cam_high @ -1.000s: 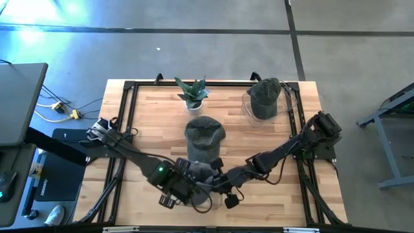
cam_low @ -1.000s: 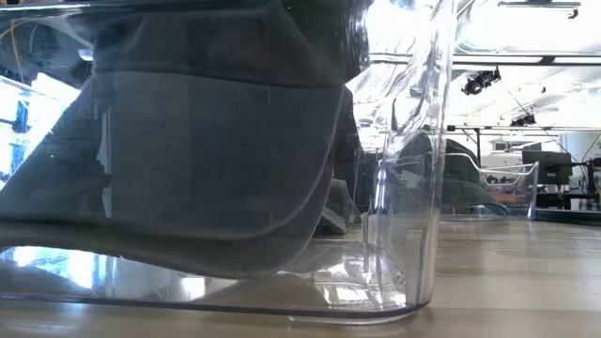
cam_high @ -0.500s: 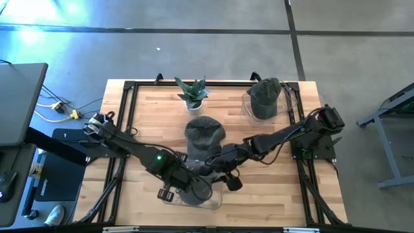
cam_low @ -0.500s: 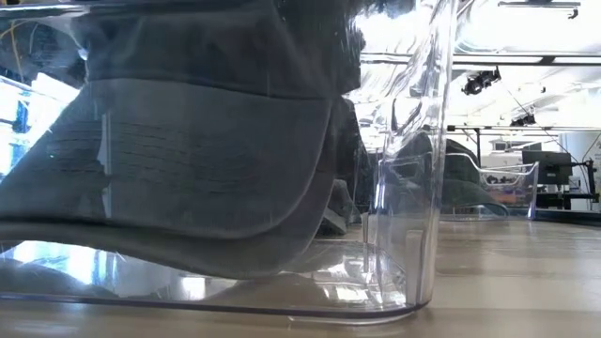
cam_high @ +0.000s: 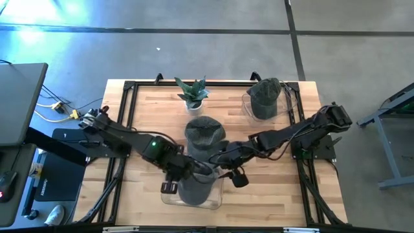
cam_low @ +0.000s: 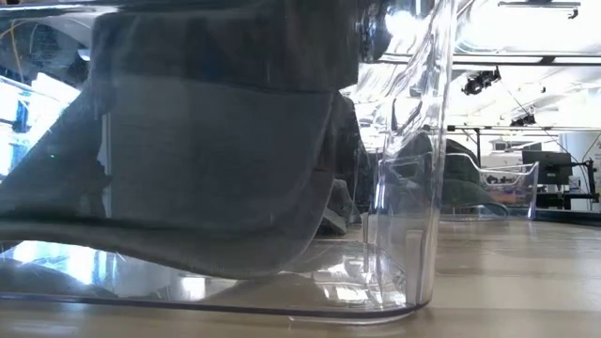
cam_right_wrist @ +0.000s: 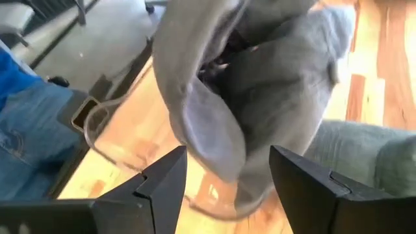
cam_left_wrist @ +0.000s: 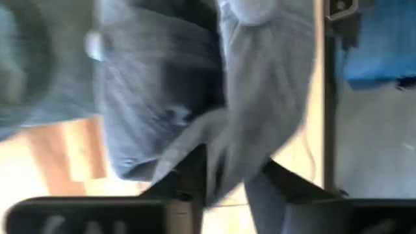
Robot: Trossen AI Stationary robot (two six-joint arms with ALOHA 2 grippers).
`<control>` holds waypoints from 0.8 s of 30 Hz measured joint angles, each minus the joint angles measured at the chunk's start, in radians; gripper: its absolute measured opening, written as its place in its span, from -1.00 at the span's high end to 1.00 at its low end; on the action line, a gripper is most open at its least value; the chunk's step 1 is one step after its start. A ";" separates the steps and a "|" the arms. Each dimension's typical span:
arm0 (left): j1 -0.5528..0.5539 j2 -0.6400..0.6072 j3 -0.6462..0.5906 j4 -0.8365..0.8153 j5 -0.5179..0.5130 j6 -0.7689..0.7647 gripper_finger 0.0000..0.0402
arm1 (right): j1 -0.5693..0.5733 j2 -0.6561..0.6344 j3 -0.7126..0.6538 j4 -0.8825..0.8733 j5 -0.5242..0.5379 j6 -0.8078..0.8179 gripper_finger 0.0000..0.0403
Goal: Pick & Place hat
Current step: Put the gray cap into the bottom transparent bin
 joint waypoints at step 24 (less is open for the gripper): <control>0.022 -0.052 0.001 -0.078 -0.175 0.025 0.63 | 0.102 -0.123 -0.423 0.582 0.061 0.083 0.01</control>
